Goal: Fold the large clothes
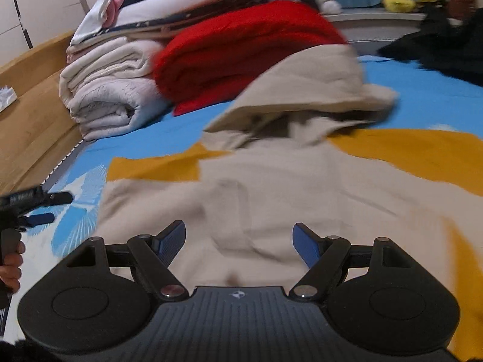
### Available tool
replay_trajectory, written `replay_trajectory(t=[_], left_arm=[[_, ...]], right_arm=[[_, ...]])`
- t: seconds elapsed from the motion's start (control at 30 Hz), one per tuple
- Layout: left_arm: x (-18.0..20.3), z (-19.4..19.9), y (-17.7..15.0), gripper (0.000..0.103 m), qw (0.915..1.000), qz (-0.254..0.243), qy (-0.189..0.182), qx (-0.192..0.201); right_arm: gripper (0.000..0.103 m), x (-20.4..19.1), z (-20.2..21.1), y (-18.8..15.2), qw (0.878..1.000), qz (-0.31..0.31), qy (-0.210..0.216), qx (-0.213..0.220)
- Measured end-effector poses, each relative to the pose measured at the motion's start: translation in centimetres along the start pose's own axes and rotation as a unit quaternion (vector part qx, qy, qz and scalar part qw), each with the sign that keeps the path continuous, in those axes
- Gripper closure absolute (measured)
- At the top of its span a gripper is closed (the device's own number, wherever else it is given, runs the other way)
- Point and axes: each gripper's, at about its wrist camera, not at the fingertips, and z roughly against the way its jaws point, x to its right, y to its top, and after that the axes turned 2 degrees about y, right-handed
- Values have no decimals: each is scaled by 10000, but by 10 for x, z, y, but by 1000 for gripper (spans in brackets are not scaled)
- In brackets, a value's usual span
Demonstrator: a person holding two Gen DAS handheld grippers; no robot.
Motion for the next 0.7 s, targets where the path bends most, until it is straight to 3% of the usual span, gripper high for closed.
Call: replay_trajectory(t=[0.13, 0.17, 0.2, 0.23, 0.27, 0.33, 0.43, 0.47, 0.53, 0.6, 0.63, 0.67, 0.7], left_arm=[[25, -48, 21, 6, 9976, 74, 101, -675], [30, -59, 23, 16, 9974, 72, 201, -693], [36, -65, 23, 29, 9977, 7, 302, -614], [41, -73, 17, 79, 9975, -93, 428, -553], [44, -83, 19, 94, 9955, -124, 755, -568], [41, -99, 22, 95, 9882, 66, 1422, -568], [33, -110, 28, 95, 9883, -23, 1486, -353], [30, -113, 29, 94, 9898, -113, 1380, -342], [25, -111, 31, 91, 9913, -268, 1241, -357], [22, -100, 33, 85, 9932, -244, 1090, -334], [21, -91, 33, 75, 9946, -213, 957, -346], [20, -80, 32, 59, 9958, -194, 834, -327], [20, -70, 30, 51, 9962, -258, 766, -313]], right_arm=[[24, -22, -72, 15, 9993, -156, -184, -296], [31, -27, -87, 17, 9984, -224, -362, -384], [44, -29, -94, 18, 9976, -220, -571, -324], [93, -30, -98, 20, 9962, -92, -803, -311], [103, -31, -99, 25, 9951, 26, -934, -337], [103, -21, -76, 40, 9984, -245, -513, -30], [103, 0, -19, 65, 9928, -934, 303, 681], [103, 9, -3, 70, 9895, -1064, 354, 909], [100, 31, 15, 73, 9869, -1110, 32, 1170], [96, 47, 12, 69, 9902, -914, -253, 1027], [82, 51, 6, 64, 9924, -836, -306, 855], [63, 52, -2, 58, 9942, -773, -287, 693], [56, 48, -9, 51, 9965, -630, -175, 517]])
